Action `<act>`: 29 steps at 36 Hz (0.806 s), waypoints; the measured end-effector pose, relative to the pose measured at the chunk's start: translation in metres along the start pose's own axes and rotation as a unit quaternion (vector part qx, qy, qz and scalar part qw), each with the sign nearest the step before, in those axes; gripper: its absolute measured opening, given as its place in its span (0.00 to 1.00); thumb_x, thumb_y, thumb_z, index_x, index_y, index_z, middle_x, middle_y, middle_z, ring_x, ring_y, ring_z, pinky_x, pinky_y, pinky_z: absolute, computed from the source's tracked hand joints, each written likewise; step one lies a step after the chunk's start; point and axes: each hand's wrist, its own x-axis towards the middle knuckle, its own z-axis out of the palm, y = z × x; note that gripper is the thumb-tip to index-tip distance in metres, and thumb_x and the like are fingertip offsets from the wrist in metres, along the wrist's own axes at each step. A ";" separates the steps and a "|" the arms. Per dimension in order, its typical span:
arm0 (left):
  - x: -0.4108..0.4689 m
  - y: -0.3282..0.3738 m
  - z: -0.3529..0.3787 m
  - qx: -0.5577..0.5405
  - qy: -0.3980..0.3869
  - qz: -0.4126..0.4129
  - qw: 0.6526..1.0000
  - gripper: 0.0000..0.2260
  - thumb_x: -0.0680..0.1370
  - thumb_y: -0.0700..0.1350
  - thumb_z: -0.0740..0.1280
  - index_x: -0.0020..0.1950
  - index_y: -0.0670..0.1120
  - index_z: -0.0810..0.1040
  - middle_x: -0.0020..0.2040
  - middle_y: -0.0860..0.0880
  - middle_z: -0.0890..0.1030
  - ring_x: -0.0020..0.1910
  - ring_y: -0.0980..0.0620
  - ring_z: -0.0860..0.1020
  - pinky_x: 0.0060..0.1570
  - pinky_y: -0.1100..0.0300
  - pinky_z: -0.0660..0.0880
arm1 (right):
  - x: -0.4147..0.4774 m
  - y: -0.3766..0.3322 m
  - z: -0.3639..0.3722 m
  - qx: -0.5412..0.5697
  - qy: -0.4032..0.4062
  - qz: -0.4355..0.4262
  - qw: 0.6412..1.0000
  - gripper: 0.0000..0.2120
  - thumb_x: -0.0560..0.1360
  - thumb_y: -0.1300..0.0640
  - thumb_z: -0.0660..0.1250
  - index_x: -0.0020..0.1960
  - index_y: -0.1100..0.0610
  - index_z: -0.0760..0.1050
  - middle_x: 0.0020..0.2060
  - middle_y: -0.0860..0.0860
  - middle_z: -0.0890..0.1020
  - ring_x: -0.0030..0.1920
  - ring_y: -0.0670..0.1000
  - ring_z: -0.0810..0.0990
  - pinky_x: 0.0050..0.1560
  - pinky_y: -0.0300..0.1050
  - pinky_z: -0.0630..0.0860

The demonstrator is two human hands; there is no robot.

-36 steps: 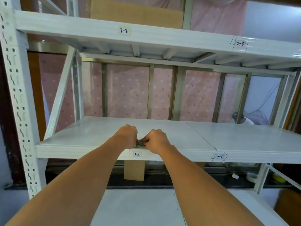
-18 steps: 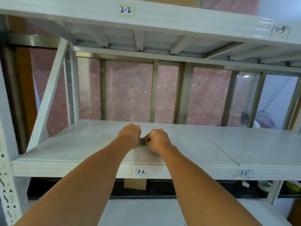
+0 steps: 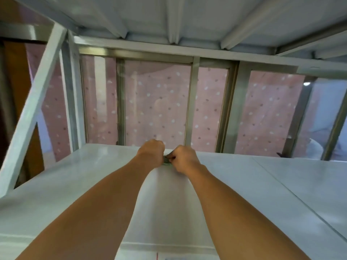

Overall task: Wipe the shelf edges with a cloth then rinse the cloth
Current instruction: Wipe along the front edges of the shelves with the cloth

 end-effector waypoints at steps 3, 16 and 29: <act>0.022 -0.005 0.007 0.008 0.001 -0.006 1.000 0.08 0.75 0.38 0.67 0.54 0.41 0.79 0.53 0.42 0.79 0.53 0.43 0.79 0.43 0.57 0.73 | 0.023 0.004 0.008 0.004 -0.002 -0.003 1.000 0.13 0.79 0.55 0.65 0.60 0.48 0.84 0.54 0.54 0.84 0.50 0.57 0.81 0.56 0.44 0.79; 0.079 -0.029 0.022 -0.003 0.003 -0.014 1.000 0.07 0.75 0.40 0.68 0.51 0.42 0.83 0.41 0.44 0.75 0.42 0.45 0.77 0.42 0.56 0.75 | 0.087 0.001 0.030 -0.036 0.016 -0.010 0.999 0.12 0.79 0.55 0.65 0.59 0.53 0.84 0.50 0.55 0.83 0.41 0.55 0.77 0.47 0.44 0.78; 0.077 -0.083 0.010 -0.014 -0.015 -0.022 1.000 0.06 0.76 0.39 0.68 0.52 0.41 0.81 0.47 0.43 0.79 0.46 0.44 0.80 0.45 0.57 0.77 | 0.097 -0.052 0.056 -0.002 0.025 -0.003 1.000 0.11 0.80 0.54 0.66 0.59 0.56 0.83 0.49 0.55 0.84 0.41 0.53 0.79 0.50 0.44 0.79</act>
